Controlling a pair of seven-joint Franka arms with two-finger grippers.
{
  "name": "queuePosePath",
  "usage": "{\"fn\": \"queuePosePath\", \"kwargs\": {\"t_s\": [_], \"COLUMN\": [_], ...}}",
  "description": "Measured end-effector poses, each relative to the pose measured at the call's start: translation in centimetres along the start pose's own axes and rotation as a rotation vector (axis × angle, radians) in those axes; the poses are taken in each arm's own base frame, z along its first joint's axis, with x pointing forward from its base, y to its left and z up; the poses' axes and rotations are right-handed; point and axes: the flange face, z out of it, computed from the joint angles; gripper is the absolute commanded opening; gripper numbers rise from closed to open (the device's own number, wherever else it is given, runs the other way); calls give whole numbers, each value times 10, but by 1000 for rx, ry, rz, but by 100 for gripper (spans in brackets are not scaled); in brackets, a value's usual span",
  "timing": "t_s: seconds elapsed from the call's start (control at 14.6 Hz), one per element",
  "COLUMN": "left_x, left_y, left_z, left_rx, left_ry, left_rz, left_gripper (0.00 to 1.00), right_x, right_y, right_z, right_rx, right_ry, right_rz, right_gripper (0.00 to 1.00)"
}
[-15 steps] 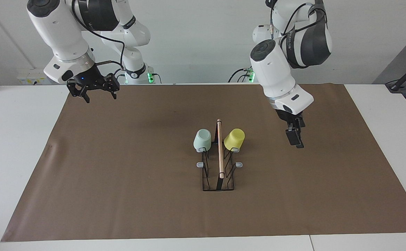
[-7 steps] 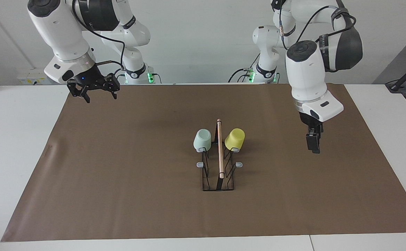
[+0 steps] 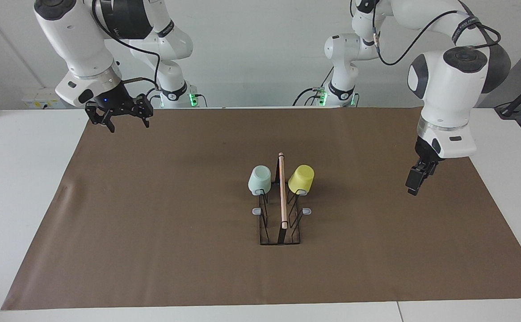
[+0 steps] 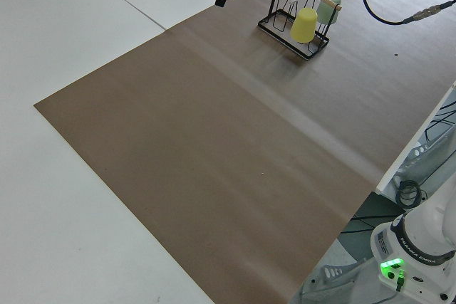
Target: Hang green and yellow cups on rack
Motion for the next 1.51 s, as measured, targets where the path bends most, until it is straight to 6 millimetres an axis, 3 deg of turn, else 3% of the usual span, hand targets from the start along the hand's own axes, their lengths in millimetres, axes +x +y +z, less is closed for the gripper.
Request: {"fn": "queuePosePath", "kwargs": {"t_s": [0.34,0.62,0.89,1.23,1.51], "left_x": [-12,-28,-42,-65,-77], "left_y": [-21,-37,-67,-85,-94], "left_z": [-20,-51,-85,-114,-110], "left_rx": [-13,-24,-43,-30,-76], "left_ry": [-102,-178,-268,-317,-287], "left_rz": [314,490,654,683,664], "left_gripper": [100,100,100,100,100], "right_x": [-3,-7,-7,-7,-7], "right_y": [0,0,0,0,0], "right_z": [-12,-18,-18,-18,-18], "right_rx": [1,3,3,3,3], "right_ry": [-13,-30,-30,-29,-29], "right_rz": [0,1,1,1,1], "right_gripper": [100,100,100,100,100]}}
